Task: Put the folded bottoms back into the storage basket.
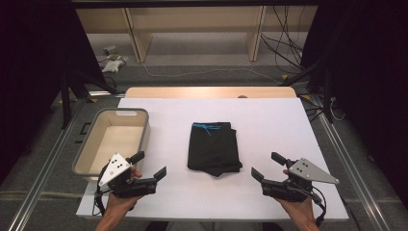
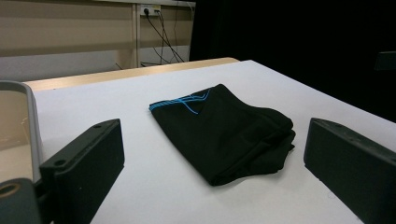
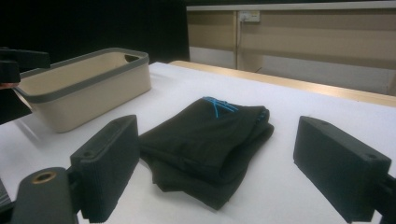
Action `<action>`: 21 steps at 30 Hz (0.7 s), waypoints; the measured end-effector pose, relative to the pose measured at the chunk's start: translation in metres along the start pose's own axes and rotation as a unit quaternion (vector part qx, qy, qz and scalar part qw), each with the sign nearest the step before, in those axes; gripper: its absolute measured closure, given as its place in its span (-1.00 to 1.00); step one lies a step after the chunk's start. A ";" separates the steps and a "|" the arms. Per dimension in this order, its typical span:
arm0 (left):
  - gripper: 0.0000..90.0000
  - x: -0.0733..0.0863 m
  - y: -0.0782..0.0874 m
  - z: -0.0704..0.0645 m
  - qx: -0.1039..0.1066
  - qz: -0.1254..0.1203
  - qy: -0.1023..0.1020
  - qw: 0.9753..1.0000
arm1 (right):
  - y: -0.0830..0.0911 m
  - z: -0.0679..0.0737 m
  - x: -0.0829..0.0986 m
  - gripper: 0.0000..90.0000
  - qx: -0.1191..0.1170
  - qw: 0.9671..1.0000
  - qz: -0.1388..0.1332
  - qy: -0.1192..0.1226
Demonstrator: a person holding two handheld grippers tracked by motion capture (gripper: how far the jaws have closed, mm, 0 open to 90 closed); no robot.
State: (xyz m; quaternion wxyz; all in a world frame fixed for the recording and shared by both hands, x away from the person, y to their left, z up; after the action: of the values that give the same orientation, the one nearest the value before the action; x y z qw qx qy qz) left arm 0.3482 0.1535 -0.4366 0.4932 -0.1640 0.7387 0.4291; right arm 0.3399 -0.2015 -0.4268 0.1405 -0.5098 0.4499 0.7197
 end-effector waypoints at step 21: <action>-0.90 -0.005 -0.003 0.004 -0.006 0.000 0.018 1.000 | 0.000 -0.004 -0.004 -0.66 -0.003 1.000 -0.002 -0.002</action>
State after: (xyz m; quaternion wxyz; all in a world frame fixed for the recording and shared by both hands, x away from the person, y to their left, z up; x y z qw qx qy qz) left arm 0.3545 0.1537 -0.4341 0.4787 -0.1750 0.7448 0.4307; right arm 0.3441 -0.2033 -0.4233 0.1415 -0.5098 0.4464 0.7217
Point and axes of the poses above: each handheld gripper's, and its own axes: y roughly backward along the jaws, x roughly out of its underside, z roughly to its left, the point moved 7 cm from there along -y, roughly forward along the jaws, and after that the axes turned 15 degrees about z, right-handed, at the moved point
